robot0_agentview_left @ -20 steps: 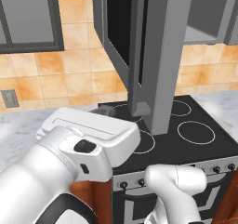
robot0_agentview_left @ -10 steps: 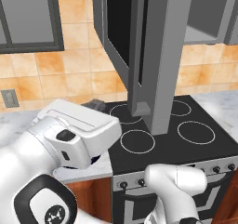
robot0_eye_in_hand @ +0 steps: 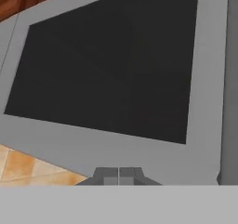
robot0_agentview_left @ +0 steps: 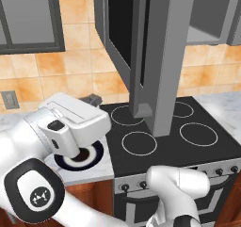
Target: Pick the garlic from the counter and place it in the microwave. Then turn on the microwave.
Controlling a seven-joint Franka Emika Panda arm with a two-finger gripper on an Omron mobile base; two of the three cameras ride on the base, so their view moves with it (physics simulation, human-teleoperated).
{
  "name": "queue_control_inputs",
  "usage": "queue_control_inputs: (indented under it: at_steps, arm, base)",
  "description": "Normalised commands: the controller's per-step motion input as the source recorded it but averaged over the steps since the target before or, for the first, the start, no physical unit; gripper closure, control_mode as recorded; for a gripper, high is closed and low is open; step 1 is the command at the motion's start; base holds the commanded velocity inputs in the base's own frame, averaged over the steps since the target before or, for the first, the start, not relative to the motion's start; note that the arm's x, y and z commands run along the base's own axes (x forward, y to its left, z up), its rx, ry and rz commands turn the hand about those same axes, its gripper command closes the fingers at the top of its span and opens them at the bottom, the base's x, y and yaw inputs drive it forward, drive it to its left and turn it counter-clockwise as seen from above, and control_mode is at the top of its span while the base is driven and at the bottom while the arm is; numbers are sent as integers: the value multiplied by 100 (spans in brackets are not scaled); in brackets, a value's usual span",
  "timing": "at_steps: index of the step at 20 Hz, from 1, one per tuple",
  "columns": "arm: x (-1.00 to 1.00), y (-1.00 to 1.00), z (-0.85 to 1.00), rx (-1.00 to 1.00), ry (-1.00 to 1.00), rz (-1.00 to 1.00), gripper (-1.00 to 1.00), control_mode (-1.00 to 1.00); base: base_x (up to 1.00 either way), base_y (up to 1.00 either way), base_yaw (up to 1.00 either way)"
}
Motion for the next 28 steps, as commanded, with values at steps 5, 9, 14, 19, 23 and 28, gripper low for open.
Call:
queue_control_inputs:
  at_steps: [5,9,14,19,23,28]
  arm:
    - [21,1,0,0,-2,-10,100,-100]
    - [9,0,0,0,-1,-9,100,-100]
    - [0,0,0,0,-3,-7,100,-100]
    - [0,-3,0,0,-5,-5,100,-100]
    - [0,-10,0,0,-3,-4,100,-100]
    - [0,-11,0,0,-1,-3,100,-100]
  base:
    - [0,0,0]
    - [0,0,0]
    - [0,0,0]
    - [0,0,0]
    - [0,0,0]
    - [0,0,0]
